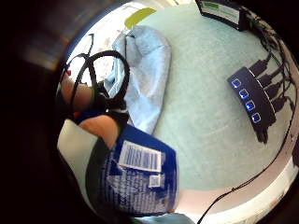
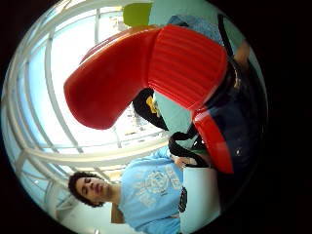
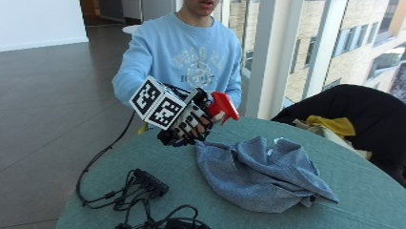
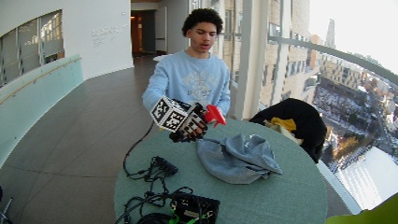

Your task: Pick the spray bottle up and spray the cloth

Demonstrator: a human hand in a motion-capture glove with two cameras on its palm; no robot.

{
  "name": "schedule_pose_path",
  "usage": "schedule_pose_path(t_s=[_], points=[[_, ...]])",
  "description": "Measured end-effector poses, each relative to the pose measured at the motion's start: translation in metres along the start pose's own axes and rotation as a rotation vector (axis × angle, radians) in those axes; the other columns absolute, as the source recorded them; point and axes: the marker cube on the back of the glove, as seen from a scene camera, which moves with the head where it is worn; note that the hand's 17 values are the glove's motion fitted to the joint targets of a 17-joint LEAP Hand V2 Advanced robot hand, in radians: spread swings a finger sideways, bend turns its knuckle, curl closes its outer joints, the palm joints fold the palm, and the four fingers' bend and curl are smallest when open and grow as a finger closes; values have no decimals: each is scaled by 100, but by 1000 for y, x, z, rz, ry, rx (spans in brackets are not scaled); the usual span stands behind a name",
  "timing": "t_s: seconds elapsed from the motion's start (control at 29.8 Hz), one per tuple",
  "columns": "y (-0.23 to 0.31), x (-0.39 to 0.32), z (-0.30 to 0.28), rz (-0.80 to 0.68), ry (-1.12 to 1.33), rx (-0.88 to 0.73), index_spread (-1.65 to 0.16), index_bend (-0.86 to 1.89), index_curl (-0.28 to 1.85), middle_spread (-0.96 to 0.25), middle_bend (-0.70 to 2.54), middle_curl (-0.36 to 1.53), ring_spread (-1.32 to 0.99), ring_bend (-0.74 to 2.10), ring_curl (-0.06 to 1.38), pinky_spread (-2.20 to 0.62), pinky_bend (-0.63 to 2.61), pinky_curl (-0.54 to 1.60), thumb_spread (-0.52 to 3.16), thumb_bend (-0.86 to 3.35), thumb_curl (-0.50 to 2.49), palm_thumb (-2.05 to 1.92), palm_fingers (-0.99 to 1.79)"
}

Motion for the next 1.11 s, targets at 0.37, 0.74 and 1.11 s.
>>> schedule_pose_path(t_s=[0.37, 0.74, 1.11], points=[[1, 1, 1, 11, 9, 1, -19, 14, 38, -9, 29, 48, -2, 56, 40, 16, 26, 37, 68, -3, 67, 93, 115], [2, 4, 1, 9, 26, 0, -19, 14, 39, -9, 29, 49, -2, 56, 40, 16, 27, 37, 68, -3, 68, 93, 115], [3, 6, 2, 26, 33, -13, -18, 14, 39, -9, 29, 49, -2, 56, 40, 16, 27, 37, 68, -3, 68, 93, 115]])
